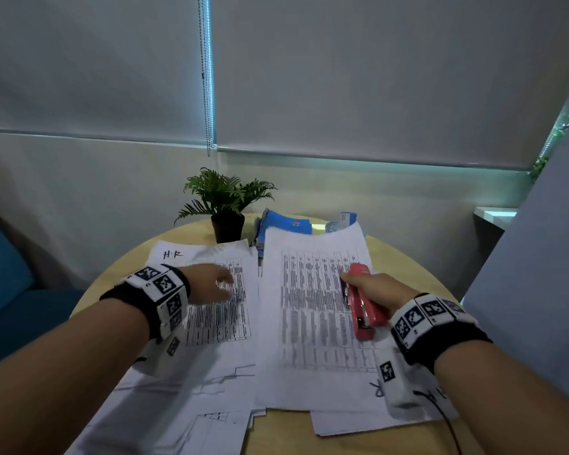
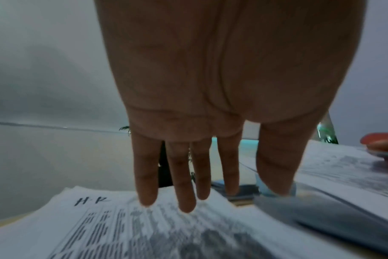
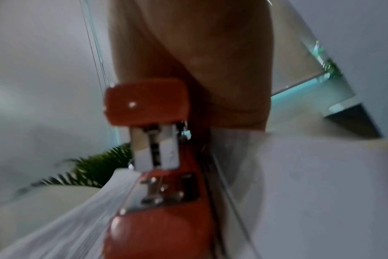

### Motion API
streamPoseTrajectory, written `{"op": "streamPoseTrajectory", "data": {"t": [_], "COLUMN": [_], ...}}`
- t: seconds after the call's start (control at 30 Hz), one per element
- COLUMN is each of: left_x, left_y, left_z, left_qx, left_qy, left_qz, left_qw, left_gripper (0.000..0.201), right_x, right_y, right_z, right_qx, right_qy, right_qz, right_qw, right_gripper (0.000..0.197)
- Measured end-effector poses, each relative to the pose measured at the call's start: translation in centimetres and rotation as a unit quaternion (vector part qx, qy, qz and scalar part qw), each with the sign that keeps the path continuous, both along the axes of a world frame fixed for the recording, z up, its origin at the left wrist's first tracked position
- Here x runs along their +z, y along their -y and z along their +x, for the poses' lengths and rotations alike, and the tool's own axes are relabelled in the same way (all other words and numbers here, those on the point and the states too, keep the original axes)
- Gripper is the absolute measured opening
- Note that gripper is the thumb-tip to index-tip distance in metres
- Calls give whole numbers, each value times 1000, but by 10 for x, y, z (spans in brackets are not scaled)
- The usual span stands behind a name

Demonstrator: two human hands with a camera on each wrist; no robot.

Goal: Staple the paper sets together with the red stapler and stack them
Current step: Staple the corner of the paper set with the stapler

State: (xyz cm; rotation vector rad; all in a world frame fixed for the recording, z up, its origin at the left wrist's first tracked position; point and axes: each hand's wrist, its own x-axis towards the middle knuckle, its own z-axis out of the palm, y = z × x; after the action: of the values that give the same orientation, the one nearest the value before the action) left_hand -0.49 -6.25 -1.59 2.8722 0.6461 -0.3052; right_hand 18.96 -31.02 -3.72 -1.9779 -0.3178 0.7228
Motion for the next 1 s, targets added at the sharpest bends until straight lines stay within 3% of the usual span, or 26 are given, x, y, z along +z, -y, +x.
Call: {"op": "streamPoseTrajectory", "data": {"t": [0.1,0.23,0.37,0.47,0.53,0.67,0.8,0.93,1.0], "left_x": [-14,-23,-25,-21,-20,-23,-23,-23,-22], "left_y": [3,3,1,2,1,-3,-3,-8,-12], "left_z": [-6,-9,-10,-12,-14,-13,-11,-7,-3], "left_qx": [-21,-38,-41,-46,-44,-47,-57,-60,-60], "left_qy": [-117,-133,-127,-129,-122,-105,-103,-108,-103], "left_qz": [17,19,15,8,-10,-37,-24,-15,-24], "left_qw": [993,990,991,990,992,993,993,992,993], "left_gripper": [48,53,56,54,47,33,37,44,40], "right_x": [-7,-11,-6,3,7,-1,-14,-26,-25], "right_y": [12,14,5,-8,-26,-72,-115,-136,-139], "right_z": [9,10,3,-4,-11,-25,-48,-52,-51], "right_qx": [31,75,114,130,142,191,245,246,249], "right_qy": [49,113,202,299,330,281,268,253,274], "right_qz": [-113,-241,-394,-425,-392,-276,-272,-291,-326], "right_qw": [992,961,889,845,847,899,891,889,870], "right_gripper": [53,53,69,64,62,63,53,54,49]}}
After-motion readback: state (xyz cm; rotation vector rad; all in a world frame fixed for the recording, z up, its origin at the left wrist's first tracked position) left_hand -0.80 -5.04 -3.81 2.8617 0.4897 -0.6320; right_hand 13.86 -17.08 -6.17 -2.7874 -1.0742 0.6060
